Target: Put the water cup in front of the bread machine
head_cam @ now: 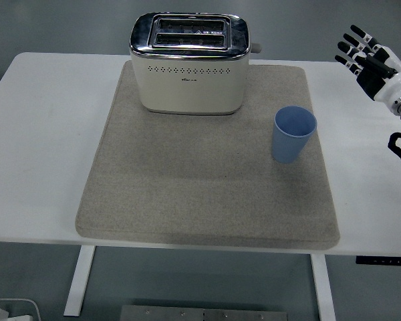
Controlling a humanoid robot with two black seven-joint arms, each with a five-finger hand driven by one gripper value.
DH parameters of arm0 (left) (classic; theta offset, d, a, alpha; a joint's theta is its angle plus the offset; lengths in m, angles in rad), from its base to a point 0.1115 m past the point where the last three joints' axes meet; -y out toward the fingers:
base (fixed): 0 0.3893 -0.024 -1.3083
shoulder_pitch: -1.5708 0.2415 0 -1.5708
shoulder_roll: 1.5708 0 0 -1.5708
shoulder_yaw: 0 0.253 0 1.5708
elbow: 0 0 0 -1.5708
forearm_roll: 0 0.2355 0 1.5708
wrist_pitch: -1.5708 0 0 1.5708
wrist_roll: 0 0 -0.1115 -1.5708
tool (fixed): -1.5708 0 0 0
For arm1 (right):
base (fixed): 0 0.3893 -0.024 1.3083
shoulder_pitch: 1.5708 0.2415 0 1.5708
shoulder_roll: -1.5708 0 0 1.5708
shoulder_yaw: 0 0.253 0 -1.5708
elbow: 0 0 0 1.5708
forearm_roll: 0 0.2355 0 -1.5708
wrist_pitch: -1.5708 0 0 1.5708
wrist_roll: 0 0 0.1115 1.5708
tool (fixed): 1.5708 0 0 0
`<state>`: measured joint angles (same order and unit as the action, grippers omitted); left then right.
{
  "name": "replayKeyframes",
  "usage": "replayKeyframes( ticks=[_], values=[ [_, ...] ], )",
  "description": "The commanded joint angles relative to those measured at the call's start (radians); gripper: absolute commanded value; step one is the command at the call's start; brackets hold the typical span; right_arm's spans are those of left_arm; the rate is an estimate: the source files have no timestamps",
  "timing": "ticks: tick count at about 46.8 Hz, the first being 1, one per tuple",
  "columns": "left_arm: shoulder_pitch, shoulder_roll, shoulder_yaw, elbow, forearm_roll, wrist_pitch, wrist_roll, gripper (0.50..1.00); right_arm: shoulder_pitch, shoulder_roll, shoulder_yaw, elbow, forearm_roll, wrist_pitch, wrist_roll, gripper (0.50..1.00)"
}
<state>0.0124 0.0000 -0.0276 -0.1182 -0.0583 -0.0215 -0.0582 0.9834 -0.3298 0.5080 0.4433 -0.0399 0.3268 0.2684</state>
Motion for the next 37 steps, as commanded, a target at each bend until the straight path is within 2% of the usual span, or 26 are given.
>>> replayKeyframes(
  ticks=[1, 21, 26, 37],
  values=[
    [0.0, 0.0, 0.0, 0.0, 0.0, 0.0, 0.0, 1.0, 0.0, 0.0, 0.001, 0.0, 0.0, 0.002, 0.0, 0.928],
    [-0.002, 0.0, 0.002, 0.002, 0.0, 0.0, 0.0, 1.0, -0.002, 0.0, -0.002, 0.0, 0.0, 0.034, 0.002, 0.928],
    [-0.005, 0.0, 0.0, 0.002, 0.0, 0.002, 0.0, 1.0, -0.003, -0.008, -0.003, 0.0, 0.0, 0.07, 0.002, 0.928],
    [-0.005, 0.0, 0.0, 0.002, 0.0, 0.002, 0.0, 1.0, -0.006, -0.017, -0.005, 0.0, -0.02, 0.195, 0.002, 0.928]
  ],
)
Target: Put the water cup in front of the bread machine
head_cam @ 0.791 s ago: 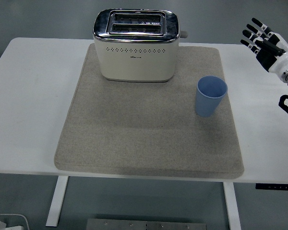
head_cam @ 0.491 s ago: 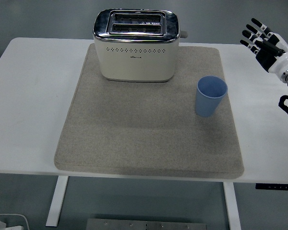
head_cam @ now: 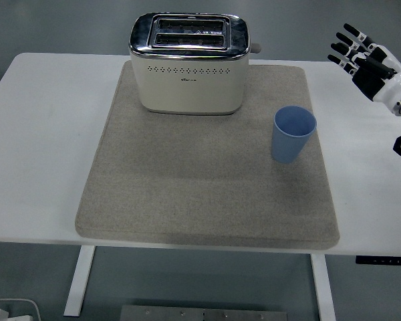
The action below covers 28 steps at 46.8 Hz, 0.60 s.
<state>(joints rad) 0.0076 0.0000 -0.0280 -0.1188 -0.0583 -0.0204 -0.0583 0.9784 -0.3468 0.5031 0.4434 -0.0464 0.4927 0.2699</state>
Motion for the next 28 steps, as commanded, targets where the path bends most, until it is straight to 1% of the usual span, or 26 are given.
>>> replayKeyframes(
  ticks=[1, 6, 8, 13, 17, 28],
  values=[
    [0.0, 0.0, 0.0, 0.002, 0.0, 0.0, 0.0, 1.0, -0.001, -0.001, 0.0, 0.0, -0.02, 0.039, 0.0, 0.928],
    [0.0, 0.0, 0.0, 0.001, 0.0, -0.001, 0.0, 1.0, -0.004, -0.004, 0.0, 0.0, -0.046, 0.099, 0.002, 0.928],
    [0.0, 0.0, 0.0, 0.001, 0.0, -0.001, 0.0, 1.0, -0.006, -0.012, -0.001, 0.0, -0.055, 0.118, 0.011, 0.928],
    [0.0, 0.0, 0.0, 0.002, 0.0, 0.0, 0.0, 1.0, -0.023, -0.035, 0.0, 0.0, -0.092, 0.118, 0.034, 0.928],
    [0.0, 0.0, 0.0, 0.001, 0.0, 0.0, 0.0, 1.0, -0.029, -0.038, 0.0, 0.0, -0.119, 0.118, 0.049, 0.928],
    [0.0, 0.0, 0.0, 0.001, 0.0, 0.0, 0.0, 1.0, -0.047, -0.061, 0.0, 0.001, -0.136, 0.118, 0.066, 0.928]
  ],
)
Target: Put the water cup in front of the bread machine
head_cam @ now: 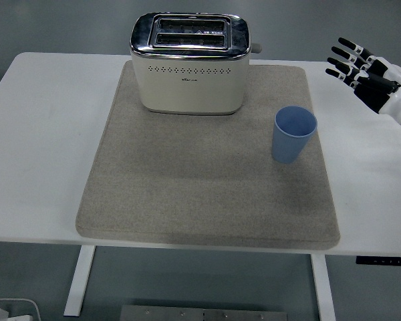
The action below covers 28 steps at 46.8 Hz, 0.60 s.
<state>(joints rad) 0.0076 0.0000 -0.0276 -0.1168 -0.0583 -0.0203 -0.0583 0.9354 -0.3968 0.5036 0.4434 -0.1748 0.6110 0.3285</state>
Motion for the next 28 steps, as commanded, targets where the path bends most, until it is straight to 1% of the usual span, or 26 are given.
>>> replayKeyframes(
  ticks=[1, 9, 15, 19, 24, 28],
  values=[
    [0.0, 0.0, 0.0, -0.001, 0.0, 0.0, 0.0, 1.0, -0.007, -0.014, -0.001, 0.001, -0.012, 0.0, 0.01, 0.928],
    [0.0, 0.0, 0.0, -0.001, 0.0, 0.0, 0.0, 1.0, -0.035, -0.054, 0.009, 0.035, -0.057, 0.0, 0.044, 0.928],
    [0.0, 0.0, 0.0, 0.0, 0.0, 0.0, 0.0, 1.0, -0.052, -0.068, 0.01, 0.072, -0.089, 0.0, 0.064, 0.928],
    [0.0, 0.0, 0.0, -0.001, 0.0, 0.0, 0.0, 1.0, -0.075, -0.085, 0.012, 0.126, -0.11, 0.0, 0.073, 0.928],
    [0.0, 0.0, 0.0, 0.0, 0.0, 0.0, 0.0, 1.0, -0.101, -0.106, 0.013, 0.19, -0.155, 0.0, 0.102, 0.928],
    [0.0, 0.0, 0.0, 0.0, 0.0, -0.001, 0.0, 1.0, -0.121, -0.108, 0.015, 0.218, -0.198, 0.0, 0.125, 0.928]
  ],
)
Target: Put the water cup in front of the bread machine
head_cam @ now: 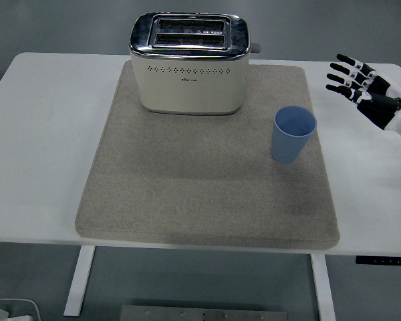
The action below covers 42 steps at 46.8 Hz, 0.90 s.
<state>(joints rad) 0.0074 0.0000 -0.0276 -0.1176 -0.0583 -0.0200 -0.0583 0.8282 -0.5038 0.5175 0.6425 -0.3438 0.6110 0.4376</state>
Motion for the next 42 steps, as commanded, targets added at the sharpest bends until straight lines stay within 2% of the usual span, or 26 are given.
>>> replayKeyframes(
  ticks=[1, 15, 28, 34, 42],
  values=[
    [0.0, 0.0, 0.0, 0.001, 0.0, 0.0, 0.0, 1.0, -0.015, -0.001, 0.001, 0.022, -0.038, 0.0, 0.024, 0.928],
    [0.0, 0.0, 0.0, 0.0, 0.0, -0.001, 0.0, 1.0, -0.044, 0.016, 0.006, 0.048, -0.132, 0.0, 0.085, 0.928],
    [0.0, 0.0, 0.0, 0.001, 0.0, 0.0, 0.0, 1.0, -0.058, 0.068, 0.006, 0.046, -0.224, 0.0, 0.131, 0.928],
    [0.0, 0.0, 0.0, 0.0, 0.0, 0.0, 0.0, 1.0, -0.069, 0.079, 0.006, 0.046, -0.257, 0.0, 0.17, 0.928],
    [0.0, 0.0, 0.0, 0.001, 0.0, -0.001, 0.0, 1.0, -0.07, 0.077, 0.006, 0.046, -0.27, 0.0, 0.173, 0.928]
  ],
)
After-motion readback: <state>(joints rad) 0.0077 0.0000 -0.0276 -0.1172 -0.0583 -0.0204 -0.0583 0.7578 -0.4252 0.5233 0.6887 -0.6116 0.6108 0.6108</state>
